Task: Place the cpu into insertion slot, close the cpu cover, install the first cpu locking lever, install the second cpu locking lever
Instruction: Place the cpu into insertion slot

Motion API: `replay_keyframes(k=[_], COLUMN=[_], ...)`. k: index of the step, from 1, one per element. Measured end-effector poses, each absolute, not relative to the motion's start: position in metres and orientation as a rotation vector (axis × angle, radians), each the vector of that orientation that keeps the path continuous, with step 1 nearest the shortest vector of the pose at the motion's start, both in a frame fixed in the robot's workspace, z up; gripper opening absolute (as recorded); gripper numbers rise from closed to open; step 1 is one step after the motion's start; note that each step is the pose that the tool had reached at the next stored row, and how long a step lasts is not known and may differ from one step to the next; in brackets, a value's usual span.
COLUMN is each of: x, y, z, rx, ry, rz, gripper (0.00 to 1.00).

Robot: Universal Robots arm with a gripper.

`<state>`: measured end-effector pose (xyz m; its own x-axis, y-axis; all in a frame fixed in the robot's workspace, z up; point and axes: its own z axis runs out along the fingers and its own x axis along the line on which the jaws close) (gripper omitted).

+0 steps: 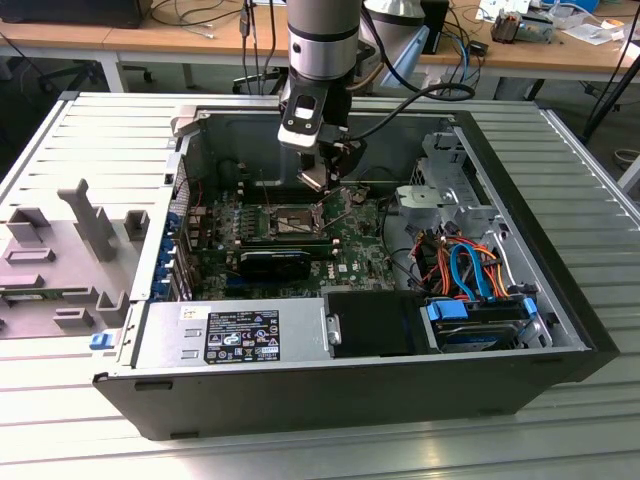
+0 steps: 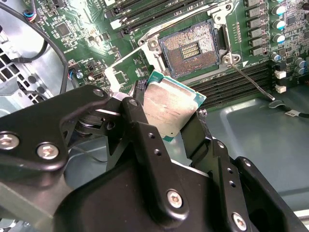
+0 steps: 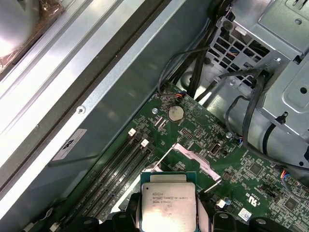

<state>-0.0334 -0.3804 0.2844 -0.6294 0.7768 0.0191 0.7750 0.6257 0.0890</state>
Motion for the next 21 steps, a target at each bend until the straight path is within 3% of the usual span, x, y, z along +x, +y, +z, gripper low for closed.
replay_keyframes(k=[21], x=[-0.0334], y=[-0.3804], z=[0.2837], rx=[1.373], ry=[2.798], rz=[0.138], gripper=[0.55])
